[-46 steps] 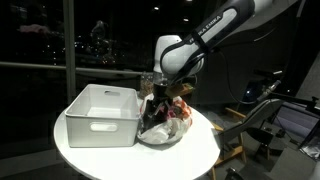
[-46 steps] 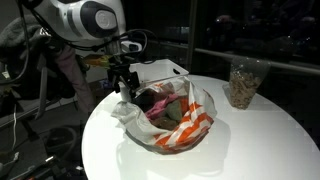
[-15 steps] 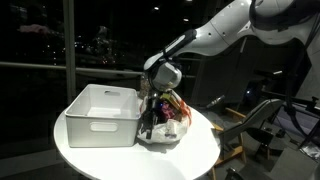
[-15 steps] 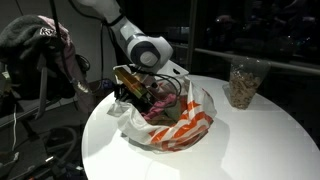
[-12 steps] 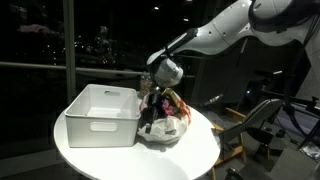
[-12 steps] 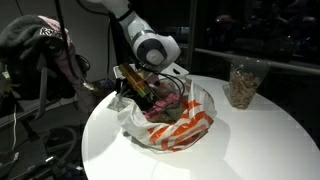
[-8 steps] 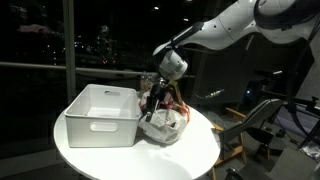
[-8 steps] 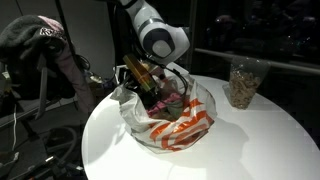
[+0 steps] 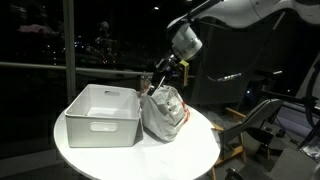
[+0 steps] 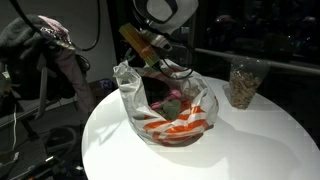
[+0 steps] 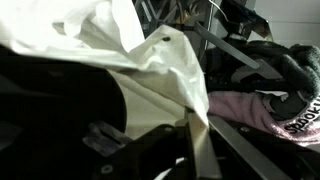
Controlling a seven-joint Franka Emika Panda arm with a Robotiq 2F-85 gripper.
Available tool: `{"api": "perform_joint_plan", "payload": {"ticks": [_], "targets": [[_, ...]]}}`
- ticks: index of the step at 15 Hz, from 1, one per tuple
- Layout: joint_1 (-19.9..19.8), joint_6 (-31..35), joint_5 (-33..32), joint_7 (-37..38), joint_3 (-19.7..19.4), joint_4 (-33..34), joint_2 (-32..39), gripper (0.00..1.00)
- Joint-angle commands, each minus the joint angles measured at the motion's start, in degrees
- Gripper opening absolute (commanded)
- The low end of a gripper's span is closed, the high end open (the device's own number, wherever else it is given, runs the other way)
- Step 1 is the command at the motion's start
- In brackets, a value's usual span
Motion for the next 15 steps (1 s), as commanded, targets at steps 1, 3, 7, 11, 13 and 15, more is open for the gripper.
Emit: {"api": "perform_joint_plan", "payload": {"ticks": [1, 3, 7, 11, 13, 15], "targets": [[1.7, 3.8, 4.3, -4.8, -2.6, -7.9, -11.9, 0.0], [2.6, 6.2, 5.0, -6.5, -3.7, -10.2, -15.9, 0.0], [5.6, 7.8, 2.6, -6.3, -4.7, -11.0, -16.8, 0.0], [9.0, 9.8, -0.8, -5.2, -3.8, -12.9, -15.4, 0.03], [10.8, 15.3, -2.8, -3.5, -3.4, -15.8, -17.0, 0.28], [12.4, 24.2, -3.6, -1.2, -2.9, -19.9, -19.5, 0.36]]}}
